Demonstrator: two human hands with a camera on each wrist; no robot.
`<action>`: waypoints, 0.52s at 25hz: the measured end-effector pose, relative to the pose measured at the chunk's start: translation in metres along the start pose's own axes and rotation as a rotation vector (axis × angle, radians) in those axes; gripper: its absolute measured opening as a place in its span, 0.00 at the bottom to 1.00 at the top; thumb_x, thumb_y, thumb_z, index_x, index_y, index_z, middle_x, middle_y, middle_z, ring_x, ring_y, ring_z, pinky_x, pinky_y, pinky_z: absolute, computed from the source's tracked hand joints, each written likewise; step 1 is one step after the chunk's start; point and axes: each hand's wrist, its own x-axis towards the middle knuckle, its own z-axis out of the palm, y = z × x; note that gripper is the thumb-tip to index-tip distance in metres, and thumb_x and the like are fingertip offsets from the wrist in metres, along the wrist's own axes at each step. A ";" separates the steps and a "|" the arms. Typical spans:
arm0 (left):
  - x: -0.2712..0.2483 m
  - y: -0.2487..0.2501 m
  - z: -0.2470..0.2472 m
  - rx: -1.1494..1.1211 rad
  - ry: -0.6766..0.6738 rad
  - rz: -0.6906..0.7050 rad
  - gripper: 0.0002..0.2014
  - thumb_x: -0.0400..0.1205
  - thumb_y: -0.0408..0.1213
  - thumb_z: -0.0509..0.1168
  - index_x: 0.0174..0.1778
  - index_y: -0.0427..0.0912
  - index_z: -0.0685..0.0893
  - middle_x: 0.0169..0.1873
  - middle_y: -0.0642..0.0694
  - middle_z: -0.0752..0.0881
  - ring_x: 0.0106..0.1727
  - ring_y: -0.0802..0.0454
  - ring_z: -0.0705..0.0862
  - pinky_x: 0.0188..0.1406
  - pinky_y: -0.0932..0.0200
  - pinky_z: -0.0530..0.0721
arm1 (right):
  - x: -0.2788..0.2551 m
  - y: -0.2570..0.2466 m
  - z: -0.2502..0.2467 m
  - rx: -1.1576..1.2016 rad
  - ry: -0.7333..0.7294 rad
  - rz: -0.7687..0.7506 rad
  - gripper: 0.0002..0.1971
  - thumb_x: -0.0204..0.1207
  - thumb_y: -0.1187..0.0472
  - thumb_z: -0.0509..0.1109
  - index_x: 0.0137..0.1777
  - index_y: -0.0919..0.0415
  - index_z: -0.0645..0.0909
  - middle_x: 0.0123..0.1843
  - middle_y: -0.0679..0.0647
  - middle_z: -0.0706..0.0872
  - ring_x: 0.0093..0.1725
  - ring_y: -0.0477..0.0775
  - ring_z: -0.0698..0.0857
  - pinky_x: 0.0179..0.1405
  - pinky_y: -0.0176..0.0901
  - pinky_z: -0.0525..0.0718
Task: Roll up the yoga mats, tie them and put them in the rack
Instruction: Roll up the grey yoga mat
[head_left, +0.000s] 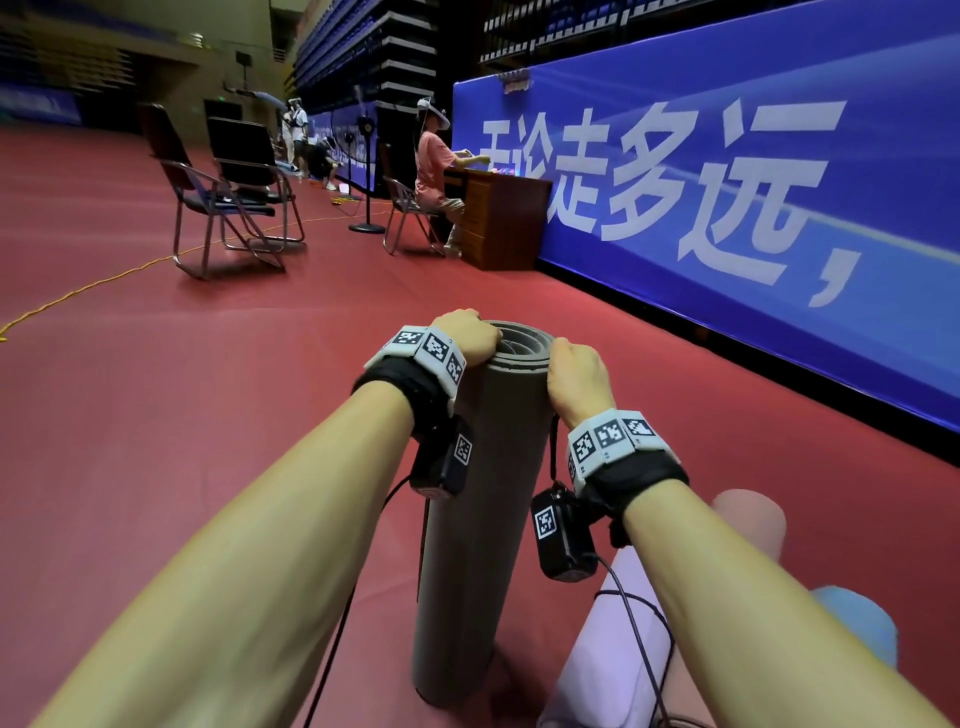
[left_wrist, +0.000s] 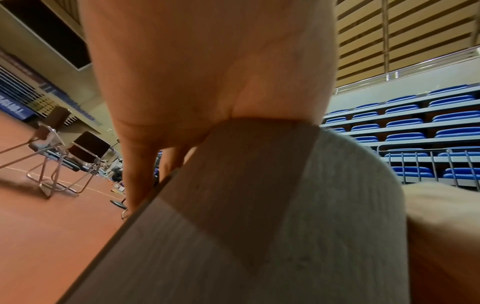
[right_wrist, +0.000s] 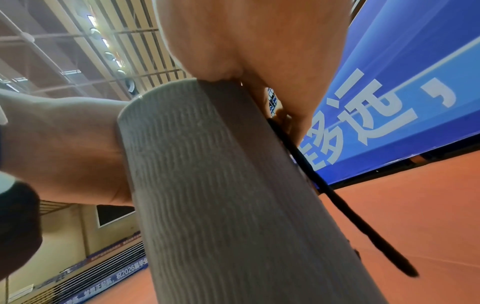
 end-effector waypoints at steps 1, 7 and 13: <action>0.000 -0.002 0.000 -0.007 -0.009 0.007 0.21 0.89 0.42 0.55 0.76 0.37 0.75 0.75 0.38 0.74 0.75 0.38 0.73 0.68 0.54 0.70 | -0.001 0.003 0.002 0.013 0.005 -0.005 0.22 0.87 0.61 0.49 0.54 0.75 0.83 0.60 0.74 0.84 0.60 0.71 0.80 0.58 0.54 0.74; -0.010 -0.014 0.000 -0.101 0.090 0.041 0.16 0.86 0.33 0.59 0.67 0.31 0.82 0.67 0.34 0.82 0.68 0.38 0.80 0.62 0.54 0.77 | 0.005 -0.015 -0.006 0.080 0.136 -0.150 0.14 0.79 0.65 0.67 0.60 0.68 0.88 0.61 0.61 0.89 0.62 0.59 0.86 0.68 0.48 0.80; -0.009 -0.017 0.000 -0.292 0.107 0.205 0.37 0.81 0.32 0.65 0.84 0.55 0.59 0.68 0.39 0.81 0.64 0.40 0.82 0.66 0.46 0.80 | 0.003 -0.036 -0.002 0.124 -0.017 -0.434 0.14 0.78 0.71 0.70 0.55 0.54 0.91 0.47 0.44 0.90 0.40 0.26 0.83 0.45 0.14 0.74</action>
